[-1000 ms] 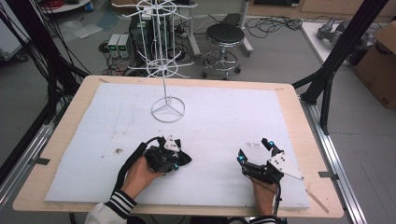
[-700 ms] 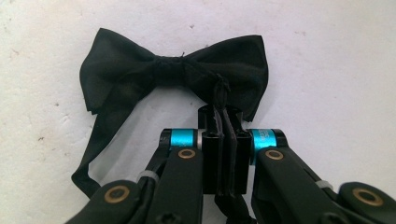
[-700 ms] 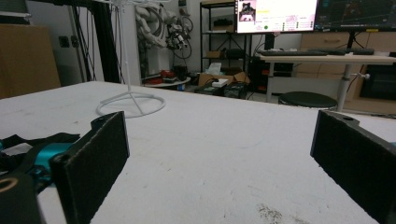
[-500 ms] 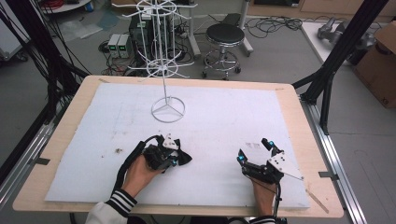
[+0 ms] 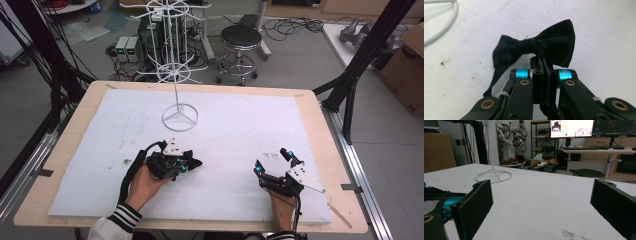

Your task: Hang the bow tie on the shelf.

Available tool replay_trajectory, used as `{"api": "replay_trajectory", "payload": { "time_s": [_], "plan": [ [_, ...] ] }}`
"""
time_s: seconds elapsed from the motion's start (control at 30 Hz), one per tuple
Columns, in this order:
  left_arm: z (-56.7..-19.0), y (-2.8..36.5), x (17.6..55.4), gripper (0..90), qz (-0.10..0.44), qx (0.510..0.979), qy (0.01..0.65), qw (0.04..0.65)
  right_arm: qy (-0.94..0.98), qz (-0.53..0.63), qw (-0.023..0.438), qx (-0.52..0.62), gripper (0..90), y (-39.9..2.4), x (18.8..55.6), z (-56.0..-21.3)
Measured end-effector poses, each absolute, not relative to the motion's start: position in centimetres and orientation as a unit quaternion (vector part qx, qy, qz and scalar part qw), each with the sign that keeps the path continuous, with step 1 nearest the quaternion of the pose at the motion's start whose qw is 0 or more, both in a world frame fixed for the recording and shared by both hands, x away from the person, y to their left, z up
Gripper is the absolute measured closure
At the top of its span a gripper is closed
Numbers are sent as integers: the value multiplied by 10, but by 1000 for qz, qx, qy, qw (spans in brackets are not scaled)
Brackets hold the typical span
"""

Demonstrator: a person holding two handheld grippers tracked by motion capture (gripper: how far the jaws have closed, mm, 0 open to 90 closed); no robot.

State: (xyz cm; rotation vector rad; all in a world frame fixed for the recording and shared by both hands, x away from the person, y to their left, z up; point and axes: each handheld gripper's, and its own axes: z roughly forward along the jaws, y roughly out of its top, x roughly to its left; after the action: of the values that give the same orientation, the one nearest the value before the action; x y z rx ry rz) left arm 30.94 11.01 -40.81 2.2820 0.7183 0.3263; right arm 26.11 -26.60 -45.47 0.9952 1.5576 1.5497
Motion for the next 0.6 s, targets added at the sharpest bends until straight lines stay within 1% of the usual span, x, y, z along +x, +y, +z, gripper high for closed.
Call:
{"api": "replay_trajectory", "payload": {
  "time_s": [0.3,0.6],
  "plan": [
    [-398,122,309,872,142,867,282,386,602,601,358,385,33,-266,261,-455],
    [-387,136,309,872,153,838,293,433,602,601,358,386,33,-266,261,-455]
  ]
}}
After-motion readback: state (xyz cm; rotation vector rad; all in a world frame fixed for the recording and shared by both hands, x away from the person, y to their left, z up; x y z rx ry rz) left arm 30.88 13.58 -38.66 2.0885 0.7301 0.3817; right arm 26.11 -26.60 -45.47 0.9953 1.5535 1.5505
